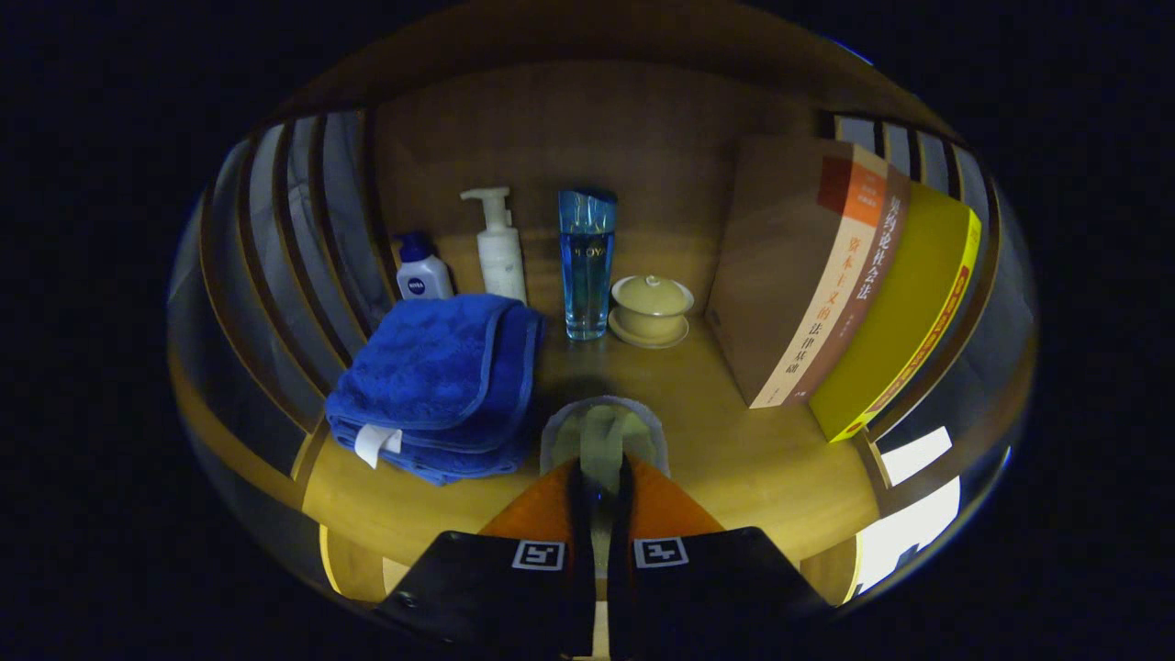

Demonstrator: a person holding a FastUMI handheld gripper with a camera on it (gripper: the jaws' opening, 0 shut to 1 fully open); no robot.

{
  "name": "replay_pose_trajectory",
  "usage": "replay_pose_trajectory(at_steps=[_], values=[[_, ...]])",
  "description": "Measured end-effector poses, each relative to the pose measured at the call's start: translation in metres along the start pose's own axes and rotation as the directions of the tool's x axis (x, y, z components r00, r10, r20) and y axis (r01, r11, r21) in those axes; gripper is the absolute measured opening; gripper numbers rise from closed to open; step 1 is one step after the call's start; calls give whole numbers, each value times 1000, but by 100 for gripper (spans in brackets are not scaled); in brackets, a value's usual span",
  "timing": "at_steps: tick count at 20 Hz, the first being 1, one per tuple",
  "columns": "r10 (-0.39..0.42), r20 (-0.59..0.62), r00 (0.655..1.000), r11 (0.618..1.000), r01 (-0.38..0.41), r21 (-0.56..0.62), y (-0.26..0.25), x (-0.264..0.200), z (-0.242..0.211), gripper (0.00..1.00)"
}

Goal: Pull open the drawer, take out the items inside it, and place them on the countertop above the cabinet.

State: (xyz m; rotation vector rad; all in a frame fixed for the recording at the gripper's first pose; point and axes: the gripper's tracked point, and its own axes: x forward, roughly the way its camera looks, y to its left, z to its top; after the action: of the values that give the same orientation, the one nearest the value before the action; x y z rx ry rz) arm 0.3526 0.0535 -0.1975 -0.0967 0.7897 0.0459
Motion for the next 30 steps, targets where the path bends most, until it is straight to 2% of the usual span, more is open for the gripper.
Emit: replay_pose_trajectory(at_steps=[7, 10, 13, 14, 20, 26, 30], values=[[-6, -30, 1000, 1000, 6, 0, -2, 16, -3, 19], [-14, -46, 999, 1000, 15, 9, -6, 21, -9, 28], [-3, -39, 999, 999, 4, 39, -3, 23, -11, 33], [-2, -34, 999, 999, 4, 43, -5, 23, -10, 38], [10, -3, 1000, 996, -10, 86, -4, 8, -5, 100], [12, 154, 988, 993, -30, 118, -7, -45, 14, 100], [21, 315, 949, 997, -43, 64, -2, -111, 37, 100]])
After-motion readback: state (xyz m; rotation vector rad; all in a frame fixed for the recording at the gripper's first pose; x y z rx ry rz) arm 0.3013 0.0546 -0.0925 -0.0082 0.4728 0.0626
